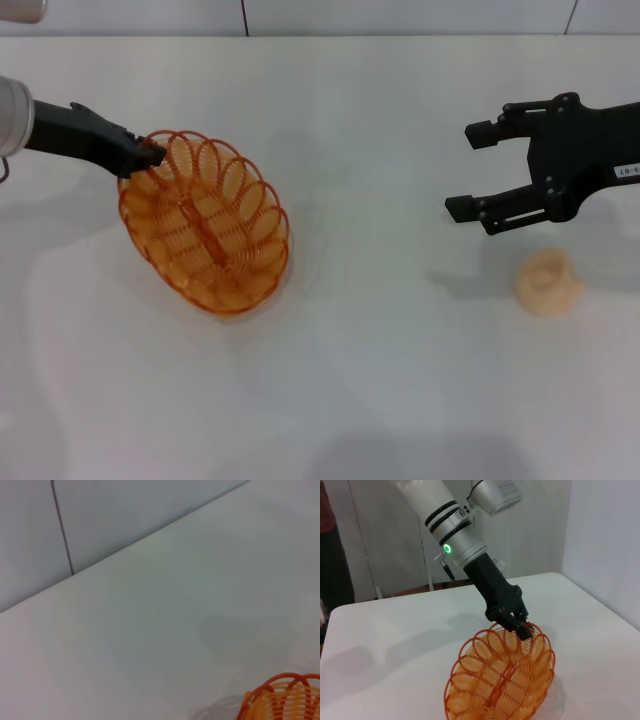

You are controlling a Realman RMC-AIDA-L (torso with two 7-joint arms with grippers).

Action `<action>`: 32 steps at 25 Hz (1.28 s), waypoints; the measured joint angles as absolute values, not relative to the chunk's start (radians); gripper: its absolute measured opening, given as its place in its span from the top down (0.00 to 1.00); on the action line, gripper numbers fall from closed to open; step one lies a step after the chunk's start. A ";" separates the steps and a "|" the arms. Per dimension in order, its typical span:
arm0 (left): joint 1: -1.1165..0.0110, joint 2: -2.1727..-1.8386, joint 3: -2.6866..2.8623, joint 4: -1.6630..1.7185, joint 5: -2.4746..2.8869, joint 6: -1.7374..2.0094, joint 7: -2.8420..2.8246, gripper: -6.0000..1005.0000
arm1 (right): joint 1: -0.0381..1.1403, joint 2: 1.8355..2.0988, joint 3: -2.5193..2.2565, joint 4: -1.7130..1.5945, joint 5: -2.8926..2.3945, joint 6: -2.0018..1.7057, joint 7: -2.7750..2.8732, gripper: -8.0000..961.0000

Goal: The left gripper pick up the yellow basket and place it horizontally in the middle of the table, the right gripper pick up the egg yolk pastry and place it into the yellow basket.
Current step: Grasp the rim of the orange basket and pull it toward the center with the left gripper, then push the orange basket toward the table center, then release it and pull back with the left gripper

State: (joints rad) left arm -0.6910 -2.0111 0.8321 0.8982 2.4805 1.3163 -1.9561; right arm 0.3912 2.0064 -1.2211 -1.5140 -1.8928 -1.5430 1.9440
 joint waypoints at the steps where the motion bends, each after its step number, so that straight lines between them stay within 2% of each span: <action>1: -0.692 -2.011 0.834 0.899 2.481 1.317 -1.964 0.90 | 0.391 2.006 -1.221 -1.514 -1.893 -1.543 1.944 0.11; 32: -0.694 -2.003 0.828 1.009 2.487 1.394 -2.546 0.90 | 0.406 2.008 -1.188 -1.518 -1.894 -1.541 1.938 0.11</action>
State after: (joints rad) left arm -0.6939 -2.0035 0.8280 1.0088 2.4868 1.3939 -2.5462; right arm 0.4064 2.0083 -1.1875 -1.5178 -1.8942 -1.5408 1.9375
